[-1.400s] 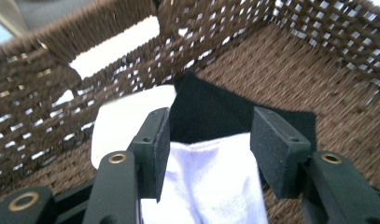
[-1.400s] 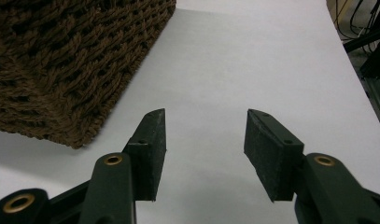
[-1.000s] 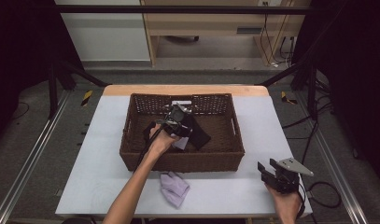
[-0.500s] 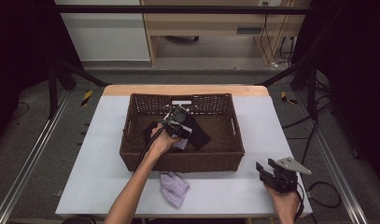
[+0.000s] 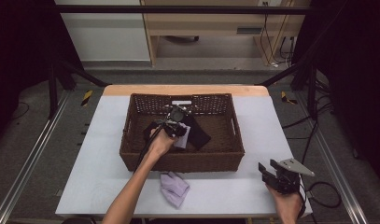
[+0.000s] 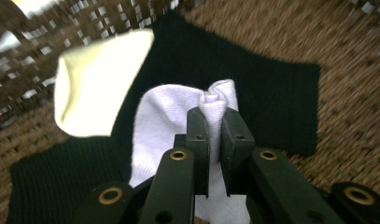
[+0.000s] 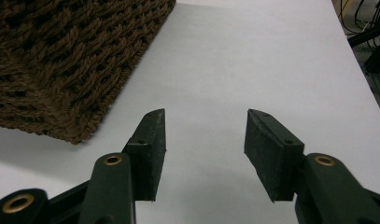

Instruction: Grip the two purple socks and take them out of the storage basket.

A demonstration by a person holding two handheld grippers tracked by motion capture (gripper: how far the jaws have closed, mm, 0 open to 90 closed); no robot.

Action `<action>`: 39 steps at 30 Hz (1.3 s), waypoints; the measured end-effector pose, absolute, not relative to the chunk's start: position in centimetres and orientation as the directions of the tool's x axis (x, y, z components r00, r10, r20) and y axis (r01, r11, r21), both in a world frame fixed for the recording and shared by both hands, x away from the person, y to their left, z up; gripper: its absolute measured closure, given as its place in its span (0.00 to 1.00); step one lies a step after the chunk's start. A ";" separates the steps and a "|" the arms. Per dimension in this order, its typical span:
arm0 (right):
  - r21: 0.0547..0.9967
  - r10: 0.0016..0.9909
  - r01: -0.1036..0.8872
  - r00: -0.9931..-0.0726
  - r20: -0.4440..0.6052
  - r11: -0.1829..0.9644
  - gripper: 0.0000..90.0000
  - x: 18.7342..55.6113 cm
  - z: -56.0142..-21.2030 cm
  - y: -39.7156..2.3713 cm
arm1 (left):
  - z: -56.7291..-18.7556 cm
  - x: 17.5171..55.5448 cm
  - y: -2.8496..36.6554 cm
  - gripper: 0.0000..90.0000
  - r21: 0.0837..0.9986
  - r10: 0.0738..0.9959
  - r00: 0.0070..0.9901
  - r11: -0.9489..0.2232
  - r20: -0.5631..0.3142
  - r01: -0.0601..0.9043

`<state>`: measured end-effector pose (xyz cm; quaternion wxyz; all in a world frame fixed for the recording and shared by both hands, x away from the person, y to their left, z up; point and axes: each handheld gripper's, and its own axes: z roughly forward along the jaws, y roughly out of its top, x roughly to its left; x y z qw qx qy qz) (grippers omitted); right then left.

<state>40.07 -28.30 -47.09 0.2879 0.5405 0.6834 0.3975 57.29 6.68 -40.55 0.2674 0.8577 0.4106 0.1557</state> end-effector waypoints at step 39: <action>0.857 0.963 0.503 -0.267 0.029 0.113 0.71 40.0 -46.9 -28.5 | -30.2 46.1 14.4 0.92 0.950 0.746 0.666 -0.220 0.018 0.221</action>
